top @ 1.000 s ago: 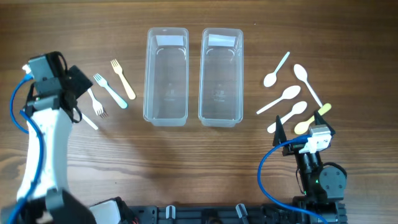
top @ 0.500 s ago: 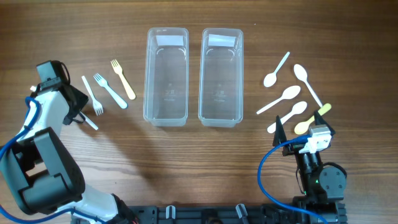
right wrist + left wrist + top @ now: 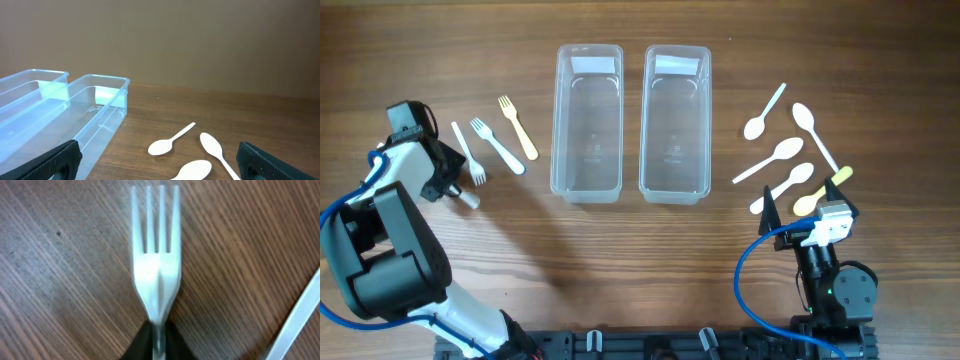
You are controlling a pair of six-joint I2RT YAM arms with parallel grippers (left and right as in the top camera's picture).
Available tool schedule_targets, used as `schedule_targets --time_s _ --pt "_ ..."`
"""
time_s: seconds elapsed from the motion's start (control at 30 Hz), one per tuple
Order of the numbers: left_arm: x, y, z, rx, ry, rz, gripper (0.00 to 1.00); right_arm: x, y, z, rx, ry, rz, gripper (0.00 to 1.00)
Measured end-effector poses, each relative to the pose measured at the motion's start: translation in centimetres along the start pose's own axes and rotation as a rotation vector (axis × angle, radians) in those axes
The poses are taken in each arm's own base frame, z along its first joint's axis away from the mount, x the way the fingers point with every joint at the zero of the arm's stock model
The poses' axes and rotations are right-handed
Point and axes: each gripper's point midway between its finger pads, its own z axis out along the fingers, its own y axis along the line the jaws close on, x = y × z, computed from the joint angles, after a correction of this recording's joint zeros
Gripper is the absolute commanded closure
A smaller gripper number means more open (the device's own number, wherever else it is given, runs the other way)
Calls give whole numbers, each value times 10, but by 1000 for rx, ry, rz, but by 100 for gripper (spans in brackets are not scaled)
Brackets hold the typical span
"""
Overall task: Pack container
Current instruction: 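Reach the left gripper to the white forks and grasp one, then carry the white fork into the left container and release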
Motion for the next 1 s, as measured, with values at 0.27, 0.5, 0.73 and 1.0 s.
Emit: schedule_targets --time_s 0.27,0.5,0.73,1.0 --pt "11 9 -8 -44 68 56 96 0 0 0 0 0 0 0" --pt "-63 -32 -142 185 -179 111 96 0 0 0 0 0 0 0" --pt "-27 -144 -282 754 -365 479 96 0 0 0 0 0 0 0" --pt "92 -229 -241 867 -160 911 96 0 0 0 0 0 0 0"
